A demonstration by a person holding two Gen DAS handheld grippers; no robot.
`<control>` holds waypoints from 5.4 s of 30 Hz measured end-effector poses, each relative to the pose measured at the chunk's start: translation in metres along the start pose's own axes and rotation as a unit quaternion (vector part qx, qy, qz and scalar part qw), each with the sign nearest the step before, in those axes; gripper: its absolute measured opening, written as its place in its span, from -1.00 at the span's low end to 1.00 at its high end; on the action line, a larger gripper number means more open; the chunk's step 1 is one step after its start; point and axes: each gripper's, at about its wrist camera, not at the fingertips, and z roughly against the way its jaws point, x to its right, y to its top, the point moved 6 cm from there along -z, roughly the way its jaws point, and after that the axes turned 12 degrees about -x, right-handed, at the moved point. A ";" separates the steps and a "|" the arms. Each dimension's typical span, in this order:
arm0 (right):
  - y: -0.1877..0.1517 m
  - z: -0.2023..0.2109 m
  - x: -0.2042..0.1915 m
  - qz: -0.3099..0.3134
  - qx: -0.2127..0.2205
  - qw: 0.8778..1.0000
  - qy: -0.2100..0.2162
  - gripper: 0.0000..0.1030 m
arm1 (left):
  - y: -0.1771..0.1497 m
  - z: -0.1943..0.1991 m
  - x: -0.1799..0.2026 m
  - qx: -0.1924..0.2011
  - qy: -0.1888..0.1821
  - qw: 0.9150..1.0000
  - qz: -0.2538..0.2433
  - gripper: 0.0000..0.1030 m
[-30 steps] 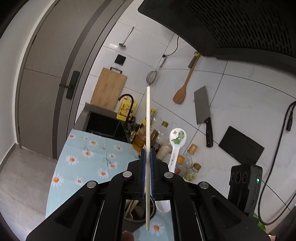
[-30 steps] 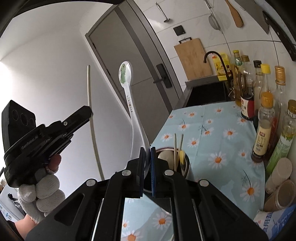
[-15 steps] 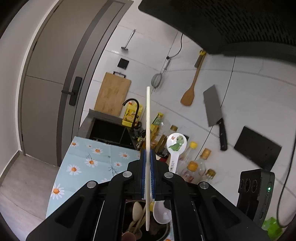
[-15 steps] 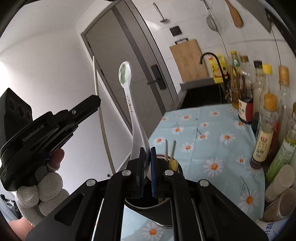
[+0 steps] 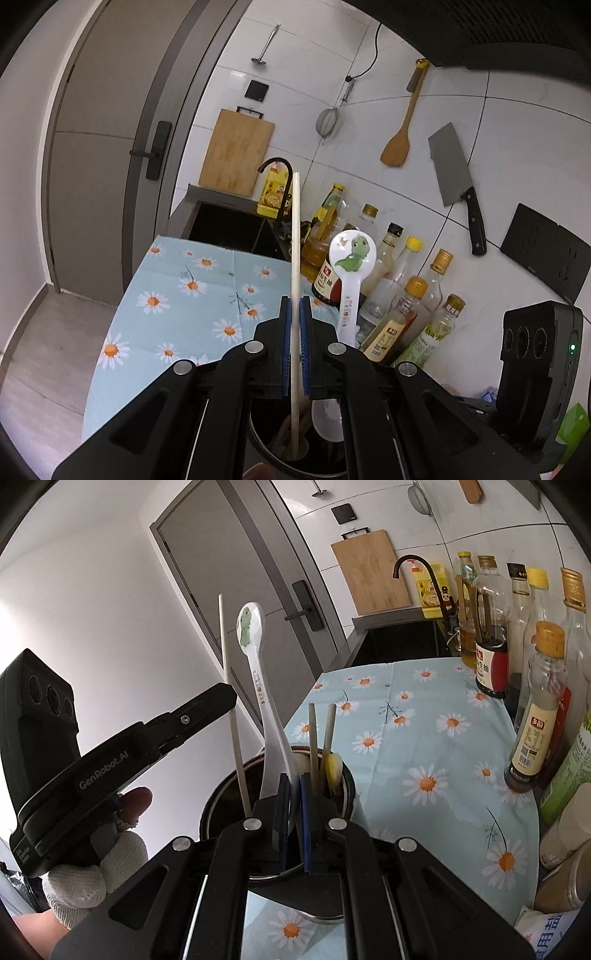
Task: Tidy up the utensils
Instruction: 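Open both grippers over the black holder, dropping spoon and chopstick inside, then lower the right gripper onto a loose chopstick and close it, then lift the chopstick with the right gripper while the left gripper grasps another chopstick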
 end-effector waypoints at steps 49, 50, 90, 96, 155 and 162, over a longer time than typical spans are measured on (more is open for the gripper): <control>-0.081 0.085 0.001 -0.080 -0.121 0.989 0.038 -0.08 | -0.093 0.096 0.010 -0.111 0.002 0.993 0.046 -0.24; -0.085 0.082 0.001 -0.083 -0.132 0.987 0.037 -0.08 | -0.099 0.097 0.009 -0.117 0.003 0.992 0.049 -0.24; -0.206 -0.037 -0.004 -0.127 -0.460 0.877 -0.048 -0.51 | -0.276 0.103 -0.050 -0.277 0.057 0.939 0.197 -0.24; -0.209 -0.051 -0.012 -0.103 -0.478 0.867 -0.090 -0.59 | -0.278 0.101 -0.054 -0.291 0.056 0.936 0.190 -0.24; -0.180 0.072 0.036 -0.110 -0.318 0.941 0.045 -0.89 | -0.295 0.026 0.028 -0.486 0.132 0.825 0.256 -0.47; -0.174 0.071 0.033 -0.117 -0.301 0.945 0.055 -0.89 | -0.293 0.012 0.038 -0.504 0.166 0.808 0.256 -0.51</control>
